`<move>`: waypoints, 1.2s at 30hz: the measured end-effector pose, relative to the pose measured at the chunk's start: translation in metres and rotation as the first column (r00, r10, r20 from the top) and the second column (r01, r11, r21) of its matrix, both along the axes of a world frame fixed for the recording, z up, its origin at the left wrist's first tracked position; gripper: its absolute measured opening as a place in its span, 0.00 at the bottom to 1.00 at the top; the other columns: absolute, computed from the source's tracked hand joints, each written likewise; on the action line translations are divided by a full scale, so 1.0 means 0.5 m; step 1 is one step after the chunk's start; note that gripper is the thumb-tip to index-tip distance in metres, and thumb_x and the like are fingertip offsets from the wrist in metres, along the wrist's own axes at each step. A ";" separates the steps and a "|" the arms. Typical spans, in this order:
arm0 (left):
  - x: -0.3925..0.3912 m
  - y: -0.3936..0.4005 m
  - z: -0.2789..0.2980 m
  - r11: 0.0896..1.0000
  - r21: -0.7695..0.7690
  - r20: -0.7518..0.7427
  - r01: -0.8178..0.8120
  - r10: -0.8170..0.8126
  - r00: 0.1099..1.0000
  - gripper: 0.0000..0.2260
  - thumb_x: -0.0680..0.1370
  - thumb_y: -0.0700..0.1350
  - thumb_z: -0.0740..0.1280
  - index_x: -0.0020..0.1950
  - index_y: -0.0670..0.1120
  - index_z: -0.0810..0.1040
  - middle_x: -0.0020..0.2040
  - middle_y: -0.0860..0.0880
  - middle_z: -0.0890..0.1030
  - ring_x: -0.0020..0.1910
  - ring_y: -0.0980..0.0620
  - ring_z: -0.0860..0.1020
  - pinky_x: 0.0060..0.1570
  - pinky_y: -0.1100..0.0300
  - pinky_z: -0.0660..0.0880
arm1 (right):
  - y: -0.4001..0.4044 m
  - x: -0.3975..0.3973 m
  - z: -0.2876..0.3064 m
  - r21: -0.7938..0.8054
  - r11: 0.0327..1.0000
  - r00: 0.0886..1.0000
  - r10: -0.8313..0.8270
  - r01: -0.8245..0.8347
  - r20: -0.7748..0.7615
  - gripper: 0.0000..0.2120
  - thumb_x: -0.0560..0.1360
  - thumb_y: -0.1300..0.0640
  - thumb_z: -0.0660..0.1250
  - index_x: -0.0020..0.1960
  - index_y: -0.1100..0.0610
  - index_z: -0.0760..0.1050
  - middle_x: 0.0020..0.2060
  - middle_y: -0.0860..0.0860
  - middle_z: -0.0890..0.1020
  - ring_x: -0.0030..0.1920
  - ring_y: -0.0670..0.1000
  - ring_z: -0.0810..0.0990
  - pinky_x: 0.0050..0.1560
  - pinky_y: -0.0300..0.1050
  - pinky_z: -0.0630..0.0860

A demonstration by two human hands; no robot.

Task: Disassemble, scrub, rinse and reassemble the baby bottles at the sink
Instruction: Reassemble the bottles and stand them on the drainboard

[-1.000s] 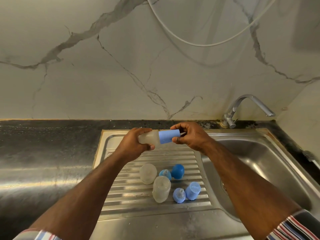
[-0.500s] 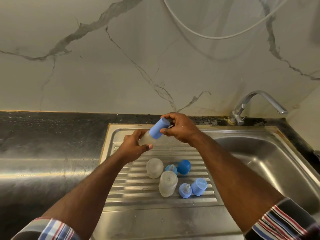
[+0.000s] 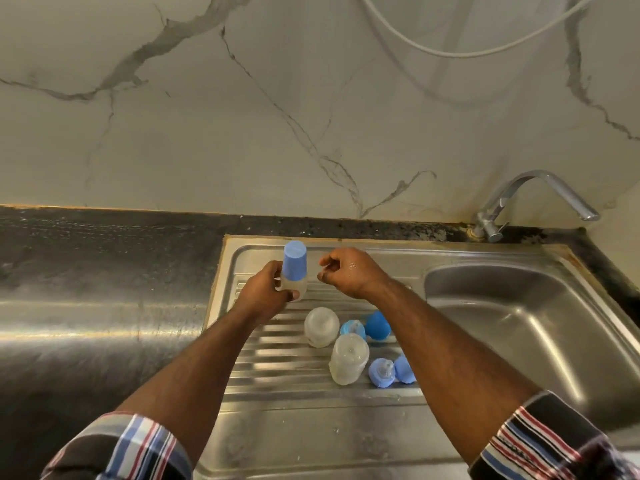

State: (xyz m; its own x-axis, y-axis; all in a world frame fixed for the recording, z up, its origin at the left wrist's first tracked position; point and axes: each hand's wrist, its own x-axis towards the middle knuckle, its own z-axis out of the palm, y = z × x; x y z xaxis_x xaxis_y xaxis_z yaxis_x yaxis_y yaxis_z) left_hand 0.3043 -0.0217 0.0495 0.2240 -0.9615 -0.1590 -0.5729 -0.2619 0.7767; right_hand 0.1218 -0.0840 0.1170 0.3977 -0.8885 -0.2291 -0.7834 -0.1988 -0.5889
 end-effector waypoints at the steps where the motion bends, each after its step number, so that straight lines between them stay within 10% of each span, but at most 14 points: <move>1: 0.002 0.001 0.000 1.000 0.003 0.004 0.001 -0.001 1.000 0.27 0.74 0.46 0.77 0.70 0.50 0.71 0.63 0.50 0.80 0.57 0.51 0.78 0.55 0.50 0.79 | 0.001 0.000 -0.006 0.009 1.000 1.000 0.006 -0.006 -0.010 0.18 0.77 0.53 0.72 0.66 0.54 0.77 0.59 0.51 0.82 0.57 0.49 0.79 0.59 0.46 0.77; 21: 0.007 0.020 0.010 0.996 0.012 -0.040 0.090 -0.089 0.995 0.35 0.72 0.43 0.79 0.75 0.48 0.68 0.69 0.48 0.77 0.57 0.52 0.76 0.51 0.58 0.73 | 0.033 0.013 -0.017 0.079 0.997 0.993 0.036 -0.027 -0.112 0.19 0.77 0.54 0.71 0.68 0.55 0.76 0.61 0.53 0.81 0.58 0.50 0.80 0.60 0.45 0.76; 29: -0.010 0.078 0.006 0.997 -0.070 -0.058 -0.037 0.033 0.998 0.07 0.75 0.37 0.68 0.47 0.48 0.75 0.42 0.51 0.80 0.39 0.50 0.77 0.35 0.60 0.71 | 0.054 -0.010 -0.011 0.061 0.998 0.994 -0.018 0.025 -0.108 0.18 0.78 0.53 0.71 0.67 0.55 0.77 0.61 0.52 0.81 0.59 0.51 0.80 0.59 0.45 0.76; 36: -0.062 0.133 0.016 0.981 -0.138 -0.075 0.135 -0.146 0.986 0.21 0.74 0.36 0.69 0.63 0.53 0.73 0.61 0.55 0.74 0.44 0.53 0.78 0.42 0.65 0.73 | 0.068 -0.071 -0.013 0.020 0.992 0.989 -0.119 0.121 -0.088 0.13 0.78 0.62 0.68 0.61 0.54 0.80 0.58 0.51 0.83 0.57 0.49 0.80 0.61 0.47 0.77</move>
